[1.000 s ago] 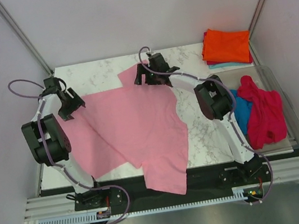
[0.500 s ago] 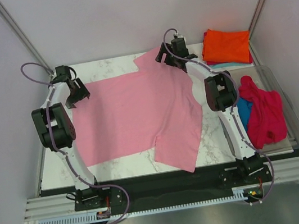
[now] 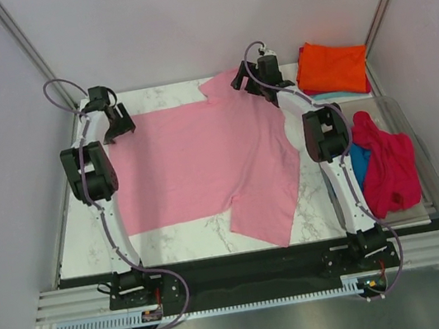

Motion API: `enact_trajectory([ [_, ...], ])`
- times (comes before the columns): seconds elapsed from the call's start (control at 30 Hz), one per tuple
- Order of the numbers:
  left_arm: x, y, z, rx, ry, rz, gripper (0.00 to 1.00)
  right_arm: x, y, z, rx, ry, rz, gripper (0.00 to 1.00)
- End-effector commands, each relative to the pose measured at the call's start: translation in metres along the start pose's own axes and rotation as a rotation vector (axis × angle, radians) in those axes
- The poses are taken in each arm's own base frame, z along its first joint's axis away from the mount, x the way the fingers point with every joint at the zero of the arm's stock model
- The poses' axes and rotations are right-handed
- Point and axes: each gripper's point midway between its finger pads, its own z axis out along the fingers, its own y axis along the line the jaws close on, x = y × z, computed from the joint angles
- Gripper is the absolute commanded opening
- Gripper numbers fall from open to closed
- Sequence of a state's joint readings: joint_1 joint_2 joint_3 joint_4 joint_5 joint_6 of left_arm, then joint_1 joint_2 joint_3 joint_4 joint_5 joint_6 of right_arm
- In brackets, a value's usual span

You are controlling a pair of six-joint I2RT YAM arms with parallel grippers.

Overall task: Fold and stack the t-shirts
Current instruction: Flatten the tshirt out

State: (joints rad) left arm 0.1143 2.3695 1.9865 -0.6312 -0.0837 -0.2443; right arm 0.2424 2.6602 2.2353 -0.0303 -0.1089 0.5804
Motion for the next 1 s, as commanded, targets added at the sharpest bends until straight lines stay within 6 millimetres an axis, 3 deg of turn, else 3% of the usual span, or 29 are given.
enact_trajectory([
  [0.0, -0.004, -0.005, 0.021, 0.027, 0.006, 0.031, 0.85, 0.057, -0.029, -0.005, 0.060, 0.175, -0.013, 0.98],
  [0.17, -0.018, -0.010, 0.036, 0.049, 0.001, 0.025, 0.84, 0.059, -0.018, -0.006, 0.009, 0.189, 0.006, 0.98],
  [0.2, -0.040, -0.015, 0.031, 0.063, -0.049, 0.018, 0.84, 0.060, -0.018, -0.004, -0.001, 0.188, 0.010, 0.98],
  [0.23, -0.037, -0.016, 0.042, 0.065, -0.038, 0.014, 0.85, 0.061, -0.016, -0.004, -0.015, 0.194, 0.010, 0.98],
  [0.27, -0.051, -0.019, 0.037, 0.077, -0.071, 0.011, 0.85, 0.061, -0.013, -0.002, -0.031, 0.195, 0.003, 0.98],
  [0.33, -0.056, -0.018, 0.042, 0.077, -0.083, 0.005, 0.87, 0.058, -0.009, 0.002, -0.057, 0.185, -0.015, 0.98],
  [0.4, -0.063, -0.025, 0.031, 0.120, -0.092, -0.004, 0.88, 0.051, 0.005, 0.004, -0.119, 0.178, -0.024, 0.98],
  [0.43, -0.065, -0.029, 0.020, 0.137, -0.092, -0.012, 0.88, 0.047, 0.011, 0.003, -0.139, 0.178, -0.024, 0.98],
  [0.47, -0.082, -0.039, -0.017, 0.173, -0.135, -0.042, 0.88, 0.042, 0.018, -0.002, -0.167, 0.185, -0.035, 0.98],
  [0.53, -0.073, -0.045, -0.052, 0.177, -0.119, -0.062, 0.88, 0.010, 0.053, -0.032, -0.222, 0.168, -0.084, 0.98],
  [0.57, -0.097, -0.046, -0.117, 0.187, -0.221, -0.078, 0.88, 0.019, 0.046, -0.044, -0.197, 0.190, -0.126, 0.98],
  [0.6, -0.076, -0.044, -0.123, 0.169, -0.187, -0.069, 0.88, -0.026, 0.077, -0.078, -0.206, 0.093, -0.177, 0.98],
  [0.63, -0.071, -0.041, -0.143, 0.167, -0.197, -0.065, 0.88, -0.019, 0.073, -0.092, -0.181, 0.110, -0.190, 0.98],
  [0.67, -0.083, -0.028, -0.204, 0.139, -0.305, -0.085, 0.88, -0.031, 0.082, -0.110, -0.180, 0.088, -0.207, 0.98],
  [0.7, -0.050, -0.014, -0.196, 0.094, -0.240, -0.093, 0.88, -0.055, 0.106, -0.145, -0.193, 0.048, -0.213, 0.98],
  [0.73, -0.039, -0.005, -0.213, 0.076, -0.252, -0.102, 0.88, -0.043, 0.100, -0.158, -0.160, 0.077, -0.204, 0.98],
  [0.77, -0.007, 0.010, -0.229, 0.049, -0.236, -0.121, 0.88, -0.057, 0.122, -0.194, -0.175, 0.044, -0.215, 0.98],
  [0.8, 0.008, 0.020, -0.240, 0.037, -0.241, -0.142, 0.88, -0.051, 0.123, -0.208, -0.155, 0.047, -0.217, 0.98],
  [0.83, 0.025, 0.030, -0.246, 0.018, -0.241, -0.163, 0.88, -0.025, 0.102, -0.216, -0.068, 0.083, -0.217, 0.98],
  [0.87, 0.069, 0.045, -0.230, -0.039, -0.167, -0.194, 0.88, -0.022, 0.123, -0.248, -0.088, 0.072, -0.237, 0.98],
  [0.9, 0.078, 0.053, -0.253, -0.033, -0.226, -0.222, 0.88, -0.007, 0.123, -0.260, -0.069, 0.091, -0.227, 0.98],
  [0.93, 0.091, 0.062, -0.251, -0.059, -0.234, -0.273, 0.88, 0.021, 0.106, -0.270, -0.002, 0.133, -0.225, 0.98],
  [0.97, 0.127, 0.070, -0.238, -0.079, -0.177, -0.285, 0.88, 0.035, 0.126, -0.298, -0.033, 0.137, -0.238, 0.98],
])
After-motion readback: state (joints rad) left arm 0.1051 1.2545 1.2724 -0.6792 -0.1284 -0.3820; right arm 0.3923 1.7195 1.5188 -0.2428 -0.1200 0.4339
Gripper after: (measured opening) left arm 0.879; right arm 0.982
